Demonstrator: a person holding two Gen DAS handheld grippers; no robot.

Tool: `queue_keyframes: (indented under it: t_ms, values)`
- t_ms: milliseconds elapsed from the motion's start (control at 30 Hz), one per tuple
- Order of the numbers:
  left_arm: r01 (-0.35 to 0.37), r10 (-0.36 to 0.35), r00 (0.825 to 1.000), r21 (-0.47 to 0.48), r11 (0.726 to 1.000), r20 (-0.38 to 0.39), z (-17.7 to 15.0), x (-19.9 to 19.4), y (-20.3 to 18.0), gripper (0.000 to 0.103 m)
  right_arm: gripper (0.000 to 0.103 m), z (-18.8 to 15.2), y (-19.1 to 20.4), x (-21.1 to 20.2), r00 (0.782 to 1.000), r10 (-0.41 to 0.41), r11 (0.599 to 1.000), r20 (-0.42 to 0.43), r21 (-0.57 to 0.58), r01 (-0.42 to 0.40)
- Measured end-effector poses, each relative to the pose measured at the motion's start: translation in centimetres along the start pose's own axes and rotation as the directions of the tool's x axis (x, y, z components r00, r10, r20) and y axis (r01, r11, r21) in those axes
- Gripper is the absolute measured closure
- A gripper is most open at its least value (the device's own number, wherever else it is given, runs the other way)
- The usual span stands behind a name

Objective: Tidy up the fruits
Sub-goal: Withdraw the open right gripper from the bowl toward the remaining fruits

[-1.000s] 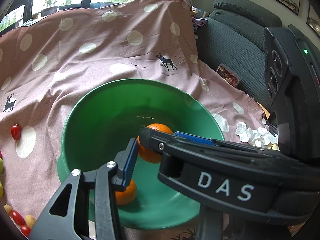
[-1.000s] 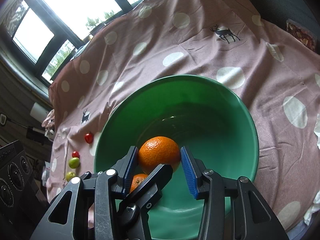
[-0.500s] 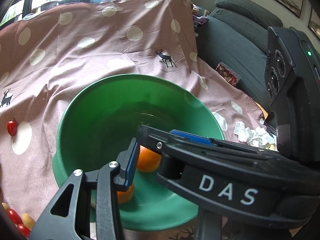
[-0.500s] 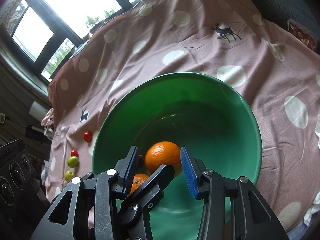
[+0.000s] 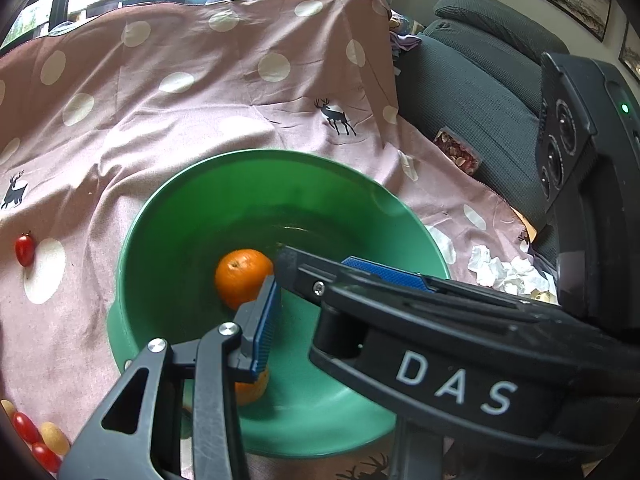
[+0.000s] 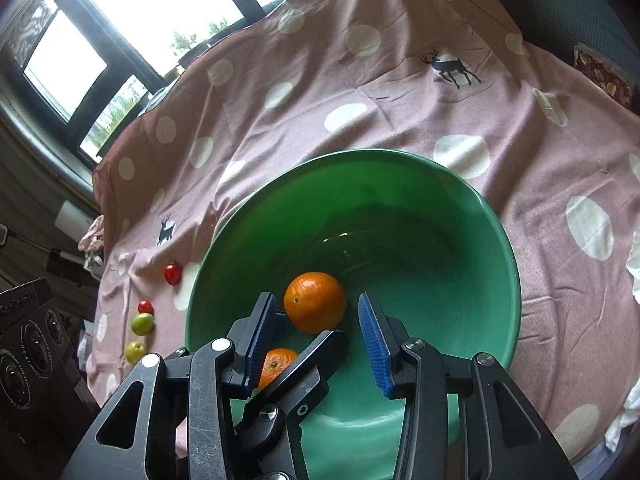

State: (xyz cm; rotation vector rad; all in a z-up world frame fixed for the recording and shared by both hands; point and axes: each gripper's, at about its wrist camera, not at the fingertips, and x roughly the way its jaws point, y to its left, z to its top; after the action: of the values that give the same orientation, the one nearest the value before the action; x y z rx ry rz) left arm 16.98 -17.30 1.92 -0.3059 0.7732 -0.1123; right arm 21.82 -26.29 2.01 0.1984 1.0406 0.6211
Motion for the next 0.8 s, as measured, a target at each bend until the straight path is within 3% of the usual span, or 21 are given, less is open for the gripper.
queue_keyframes:
  t_ms: [333,467,533,600,800]
  values:
    - [0.011,-0.010,0.999,-0.026,1.000,0.048,-0.3,-2.9,1.3,0.065,0.057,0.5,-0.4,-1.9,0.995,-0.042,0.998,0.096,0.051,0.037]
    - [-0.012,0.016,0.997,-0.049,0.999,0.081,-0.8,-4.8,2.4,0.065,0.044,0.5,-0.5,-3.1,0.984,-0.039,0.997,0.173,0.079,0.026]
    - [-0.019,0.026,0.994,-0.070,0.997,0.105,-1.1,-6.0,3.2,0.063,0.044,0.6,-0.2,-3.5,0.979,-0.028,0.997,0.200,0.078,0.012]
    - [-0.027,0.039,0.990,-0.094,0.995,0.133,-1.4,-7.4,4.1,0.051,0.043,0.6,0.3,-3.8,0.975,-0.012,0.998,0.224,0.070,-0.004]
    - [-0.066,0.113,0.970,-0.212,0.975,0.217,-2.4,-12.6,8.6,0.031,0.029,0.2,2.6,-4.5,0.956,0.029,0.999,0.292,0.011,-0.033]
